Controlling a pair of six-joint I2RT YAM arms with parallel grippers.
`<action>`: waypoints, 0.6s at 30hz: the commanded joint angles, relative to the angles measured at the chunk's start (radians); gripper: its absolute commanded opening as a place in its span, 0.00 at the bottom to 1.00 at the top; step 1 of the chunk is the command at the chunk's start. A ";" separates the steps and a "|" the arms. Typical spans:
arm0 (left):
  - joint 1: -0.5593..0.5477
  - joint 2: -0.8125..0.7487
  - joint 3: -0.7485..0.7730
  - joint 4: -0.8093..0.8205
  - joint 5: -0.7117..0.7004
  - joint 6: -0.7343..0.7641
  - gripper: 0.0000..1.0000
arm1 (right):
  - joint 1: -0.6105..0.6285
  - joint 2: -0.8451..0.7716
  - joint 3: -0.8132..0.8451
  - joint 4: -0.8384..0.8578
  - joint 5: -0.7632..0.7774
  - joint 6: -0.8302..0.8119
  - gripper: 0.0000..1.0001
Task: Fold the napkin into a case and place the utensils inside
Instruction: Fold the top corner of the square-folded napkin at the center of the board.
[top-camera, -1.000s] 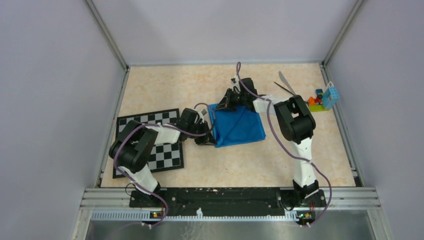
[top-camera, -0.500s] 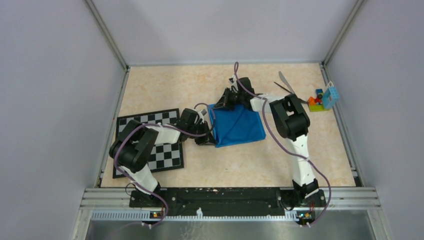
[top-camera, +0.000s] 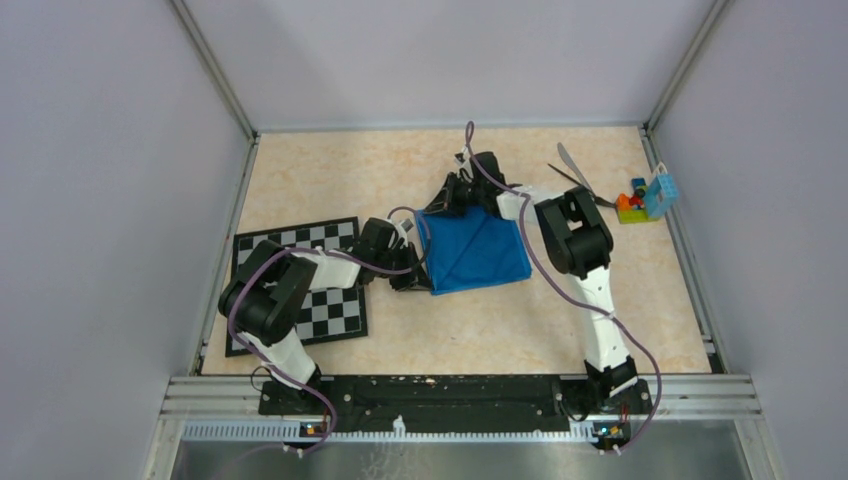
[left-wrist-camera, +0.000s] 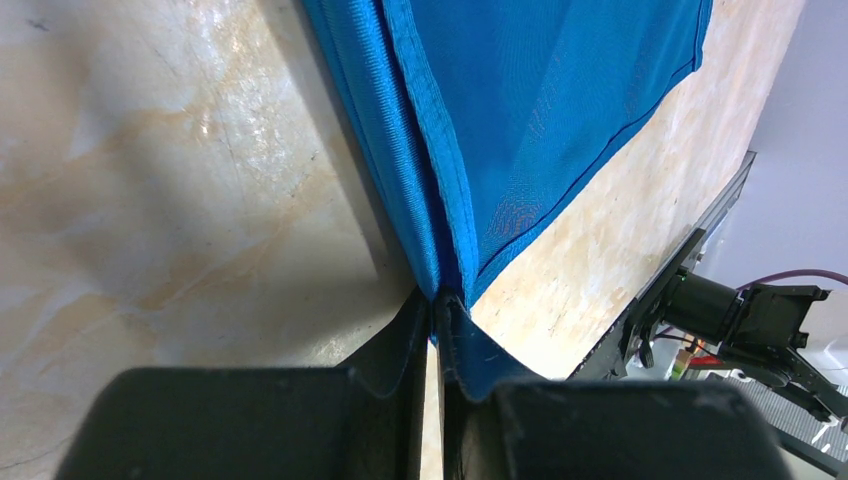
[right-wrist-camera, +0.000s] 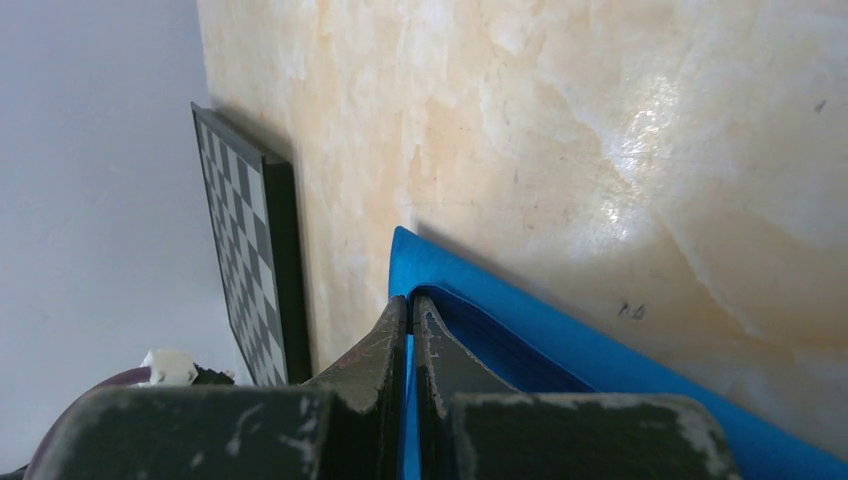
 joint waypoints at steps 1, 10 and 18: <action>-0.005 0.015 -0.033 -0.042 -0.051 0.029 0.12 | 0.008 0.022 0.059 0.011 -0.015 -0.006 0.00; -0.005 0.018 -0.027 -0.047 -0.056 0.032 0.12 | 0.009 0.042 0.080 -0.002 -0.026 -0.019 0.00; -0.004 -0.013 -0.030 -0.073 -0.084 0.028 0.19 | 0.007 0.041 0.146 -0.063 -0.070 -0.042 0.22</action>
